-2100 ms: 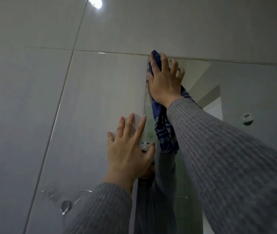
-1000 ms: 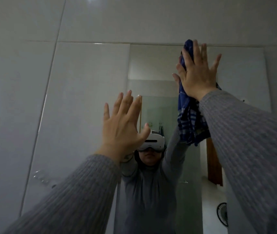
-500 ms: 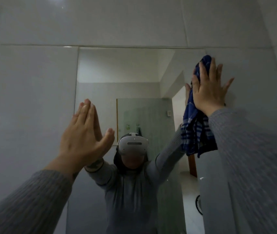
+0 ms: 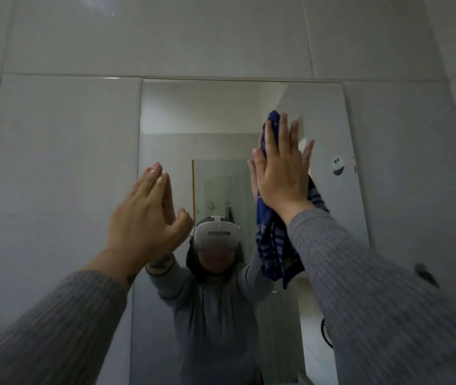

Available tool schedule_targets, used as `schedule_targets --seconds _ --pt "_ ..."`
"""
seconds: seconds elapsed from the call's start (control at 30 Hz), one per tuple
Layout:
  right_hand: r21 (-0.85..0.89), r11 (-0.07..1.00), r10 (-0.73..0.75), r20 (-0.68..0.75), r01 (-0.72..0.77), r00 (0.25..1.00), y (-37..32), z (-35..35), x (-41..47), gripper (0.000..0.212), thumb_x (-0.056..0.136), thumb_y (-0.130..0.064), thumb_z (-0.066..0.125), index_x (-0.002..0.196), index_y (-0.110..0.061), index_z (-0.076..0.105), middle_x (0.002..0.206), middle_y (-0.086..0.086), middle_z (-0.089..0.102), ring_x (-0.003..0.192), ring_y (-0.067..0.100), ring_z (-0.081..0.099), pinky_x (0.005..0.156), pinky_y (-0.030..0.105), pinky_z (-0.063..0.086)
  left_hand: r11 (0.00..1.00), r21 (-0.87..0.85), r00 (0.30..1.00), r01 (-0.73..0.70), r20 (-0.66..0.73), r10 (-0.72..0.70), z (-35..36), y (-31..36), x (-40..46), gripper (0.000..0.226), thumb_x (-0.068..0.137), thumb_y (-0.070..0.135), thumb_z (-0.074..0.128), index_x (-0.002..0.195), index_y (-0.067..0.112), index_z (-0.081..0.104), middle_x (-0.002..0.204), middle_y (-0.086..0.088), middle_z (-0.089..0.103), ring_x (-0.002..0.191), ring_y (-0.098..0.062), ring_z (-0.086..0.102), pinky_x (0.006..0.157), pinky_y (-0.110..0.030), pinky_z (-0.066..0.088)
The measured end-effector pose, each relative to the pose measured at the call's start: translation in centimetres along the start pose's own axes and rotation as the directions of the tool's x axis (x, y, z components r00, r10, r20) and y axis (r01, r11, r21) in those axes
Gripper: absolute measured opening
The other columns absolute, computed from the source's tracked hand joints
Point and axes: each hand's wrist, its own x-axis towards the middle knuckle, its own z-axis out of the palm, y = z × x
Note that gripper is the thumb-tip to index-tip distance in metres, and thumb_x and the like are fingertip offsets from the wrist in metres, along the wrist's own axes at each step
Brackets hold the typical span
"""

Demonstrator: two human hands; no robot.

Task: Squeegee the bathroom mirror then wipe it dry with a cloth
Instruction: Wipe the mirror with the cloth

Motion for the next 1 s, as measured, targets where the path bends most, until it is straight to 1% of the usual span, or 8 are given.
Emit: schedule_targets --seconds 0.13,0.2,0.37,0.5,0.6,0.73,0.83,1.0 --pt "0.001 0.998 -0.063 0.024 0.063 0.998 -5.0 1.0 -0.4 0.062 0.100 -0.046 0.016 0.153 -0.017 0.005 0.161 0.007 -0.004 0.147 0.028 -0.006 0.115 0.056 -0.005 1.000 0.015 1.000 -0.013 0.014 0.013 -0.5 -2.1 -0.9 0.081 0.077 0.048 0.036 0.148 0.011 0.027 0.158 -0.004 0.020 0.144 -0.018 0.017 0.116 -0.038 0.017" --pt "0.010 0.995 -0.103 0.036 0.103 0.994 -7.3 1.4 -0.6 0.062 0.100 -0.047 0.016 0.153 -0.017 0.004 0.161 0.007 -0.005 0.147 0.028 -0.007 0.114 0.056 -0.006 0.999 0.020 0.999 0.029 0.020 -0.029 -0.5 -3.6 -2.2 0.081 0.077 0.049 0.034 0.148 0.011 0.025 0.158 -0.005 0.020 0.145 -0.019 0.016 0.117 -0.043 0.018" --pt "0.028 0.979 -0.201 0.066 0.200 0.977 -12.7 1.6 -1.9 0.062 0.100 -0.047 0.013 0.153 -0.018 0.001 0.161 0.005 -0.008 0.147 0.027 -0.010 0.116 0.056 -0.005 0.994 0.012 0.993 0.104 0.054 -0.105 0.9 -6.5 -6.7 0.085 0.081 0.061 0.021 0.151 0.014 0.013 0.160 -0.001 0.007 0.145 -0.010 -0.002 0.118 -0.039 0.006" --pt "0.065 0.954 -0.297 0.074 0.293 0.952 -15.8 2.0 -3.5 0.060 0.100 -0.045 0.018 0.153 -0.018 0.005 0.161 0.004 -0.003 0.147 0.025 -0.006 0.116 0.055 -0.003 0.996 -0.003 0.988 0.094 0.122 -0.093 2.1 -7.2 -8.4 0.088 0.084 0.069 0.020 0.151 0.018 -0.005 0.157 0.005 -0.017 0.142 -0.008 -0.020 0.116 -0.038 -0.004" --pt "0.082 0.920 -0.389 0.078 0.382 0.918 -16.8 2.3 -4.7 0.059 0.100 -0.043 0.022 0.153 -0.018 0.011 0.161 0.003 0.001 0.148 0.025 -0.003 0.116 0.053 -0.002 0.995 -0.013 0.988 0.100 0.122 -0.098 2.4 -7.2 -8.3 0.090 0.085 0.070 0.024 0.151 0.018 -0.008 0.156 0.004 -0.020 0.142 -0.009 -0.021 0.117 -0.040 -0.003" --pt "0.053 0.847 -0.531 0.094 0.529 0.842 -15.8 2.2 -6.5 0.055 0.100 -0.038 0.023 0.152 -0.021 0.017 0.161 0.001 0.007 0.148 0.022 0.004 0.116 0.055 0.003 0.994 0.025 0.984 0.106 0.142 -0.108 2.4 -7.2 -8.5 0.090 0.087 0.069 0.027 0.151 0.017 -0.009 0.156 0.003 -0.021 0.143 -0.011 -0.022 0.117 -0.043 -0.002" --pt "0.040 0.854 -0.520 0.079 0.518 0.851 -13.6 1.8 -7.1 0.053 0.101 -0.036 0.023 0.152 -0.023 0.019 0.161 0.002 0.010 0.148 0.022 0.007 0.115 0.058 0.003 0.993 0.033 0.980 0.115 0.162 -0.118 2.1 -7.0 -8.5 0.089 0.089 0.067 0.032 0.150 0.016 -0.009 0.155 0.003 -0.023 0.142 -0.012 -0.022 0.118 -0.043 0.000" --pt "0.046 0.933 -0.361 0.081 0.358 0.929 -9.0 1.3 -6.5 0.052 0.102 -0.034 0.026 0.152 -0.024 0.019 0.161 0.001 0.008 0.148 0.022 0.004 0.114 0.059 -0.001 0.989 -0.025 0.978 0.142 0.157 -0.137 1.9 -6.3 -8.2 0.090 0.088 0.066 0.033 0.151 0.014 -0.004 0.158 0.001 -0.016 0.142 -0.010 -0.018 0.118 -0.041 0.003"
